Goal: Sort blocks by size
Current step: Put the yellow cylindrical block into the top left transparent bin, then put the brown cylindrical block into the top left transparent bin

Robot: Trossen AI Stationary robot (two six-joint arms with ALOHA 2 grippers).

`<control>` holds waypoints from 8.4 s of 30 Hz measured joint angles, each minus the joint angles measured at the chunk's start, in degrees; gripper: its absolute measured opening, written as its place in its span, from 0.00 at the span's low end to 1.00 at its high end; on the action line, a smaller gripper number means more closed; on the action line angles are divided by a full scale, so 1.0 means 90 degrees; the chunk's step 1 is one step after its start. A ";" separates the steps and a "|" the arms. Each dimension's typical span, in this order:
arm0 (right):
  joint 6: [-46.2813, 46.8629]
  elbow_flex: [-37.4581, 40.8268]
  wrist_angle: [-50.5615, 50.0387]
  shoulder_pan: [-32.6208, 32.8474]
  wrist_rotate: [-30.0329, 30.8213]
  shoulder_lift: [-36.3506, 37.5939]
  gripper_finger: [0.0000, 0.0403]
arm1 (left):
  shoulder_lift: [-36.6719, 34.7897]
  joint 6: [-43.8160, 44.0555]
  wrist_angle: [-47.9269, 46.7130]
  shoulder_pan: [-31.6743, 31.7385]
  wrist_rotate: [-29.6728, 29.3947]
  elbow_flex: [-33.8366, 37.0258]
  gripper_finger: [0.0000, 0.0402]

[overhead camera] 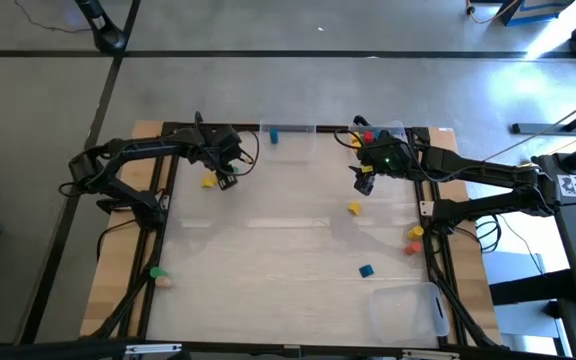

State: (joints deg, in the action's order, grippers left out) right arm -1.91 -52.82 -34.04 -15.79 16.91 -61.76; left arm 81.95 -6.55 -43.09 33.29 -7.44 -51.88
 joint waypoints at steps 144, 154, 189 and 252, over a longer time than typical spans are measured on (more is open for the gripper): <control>-0.0469 0.0002 0.0101 0.0002 -0.0225 -0.0279 0.66 | -0.1037 0.3772 -0.1822 -0.5318 0.1176 -0.0353 0.49; -0.0343 0.0002 -0.0153 0.0002 -0.0456 -0.0279 0.66 | -0.1035 0.4019 -0.1905 -0.6982 0.1387 -0.0122 0.46; -0.0252 0.0002 -0.0325 0.0002 -0.0459 -0.0279 0.66 | 0.0182 0.5315 -0.1605 -1.0714 0.1239 0.0332 0.45; 0.0017 0.0000 0.4268 0.0010 -0.2839 -0.2231 0.41 | -0.0093 0.1261 0.2429 -0.2485 0.0474 -0.0879 0.29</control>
State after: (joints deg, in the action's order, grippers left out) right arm -1.76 -52.82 4.37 -15.70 -8.65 -81.83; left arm 81.12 4.80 -21.23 10.93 -3.17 -59.79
